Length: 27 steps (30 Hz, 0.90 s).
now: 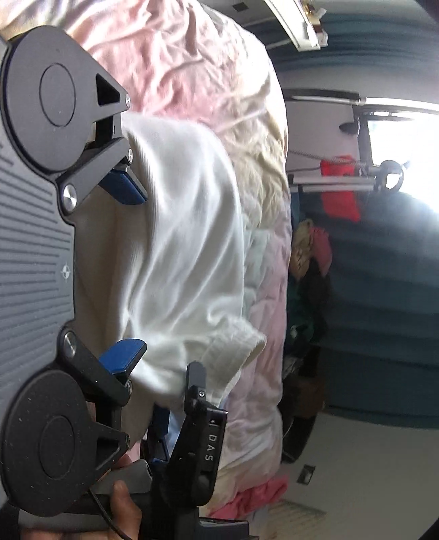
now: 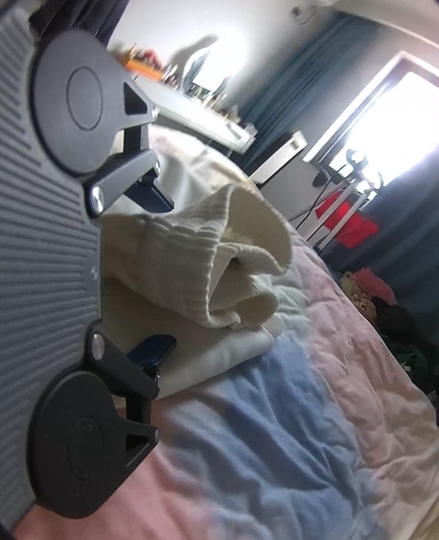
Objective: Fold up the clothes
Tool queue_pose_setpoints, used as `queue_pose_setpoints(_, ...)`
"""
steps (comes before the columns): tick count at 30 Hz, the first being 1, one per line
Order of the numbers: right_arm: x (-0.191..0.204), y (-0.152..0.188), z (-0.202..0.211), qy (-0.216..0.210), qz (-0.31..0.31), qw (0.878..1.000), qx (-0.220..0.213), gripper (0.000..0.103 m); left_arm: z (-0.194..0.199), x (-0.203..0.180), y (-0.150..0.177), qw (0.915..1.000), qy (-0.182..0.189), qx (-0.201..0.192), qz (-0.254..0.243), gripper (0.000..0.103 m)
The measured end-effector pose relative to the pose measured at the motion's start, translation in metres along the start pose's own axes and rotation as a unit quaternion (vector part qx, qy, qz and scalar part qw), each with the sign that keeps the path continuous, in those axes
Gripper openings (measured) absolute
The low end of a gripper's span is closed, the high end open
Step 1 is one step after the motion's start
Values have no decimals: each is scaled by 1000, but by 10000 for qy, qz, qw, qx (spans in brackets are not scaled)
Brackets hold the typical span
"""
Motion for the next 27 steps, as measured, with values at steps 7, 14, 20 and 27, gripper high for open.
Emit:
queue_pose_setpoints(7,16,-14,13,75,799,9956,-492,49,6,30,-8,9980,44,-5,628,88)
queue_pose_setpoints(14,31,-38,37,52,1161,9863,-1171,40,12,43,-13,9955,176,-99,927,88)
queue_pose_setpoints(20,-36,-19,35,1081,85,9929,-500,45,7,59,-8,9942,-24,-28,1073,88)
queue_pose_setpoints(27,-59,-11,39,841,-1268,9883,-114,77,0,93,1,9837,-134,327,1763,89)
Point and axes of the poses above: each gripper's, at about its wrist camera, not at the fingertips, and z roughly against the way its jaws point, x to its left, y to its underside, the point moved 9 cm from there along -z, roughly the way its jaws point, and after that the axes turned 15 degrees about -x, right-handed, at the moved point
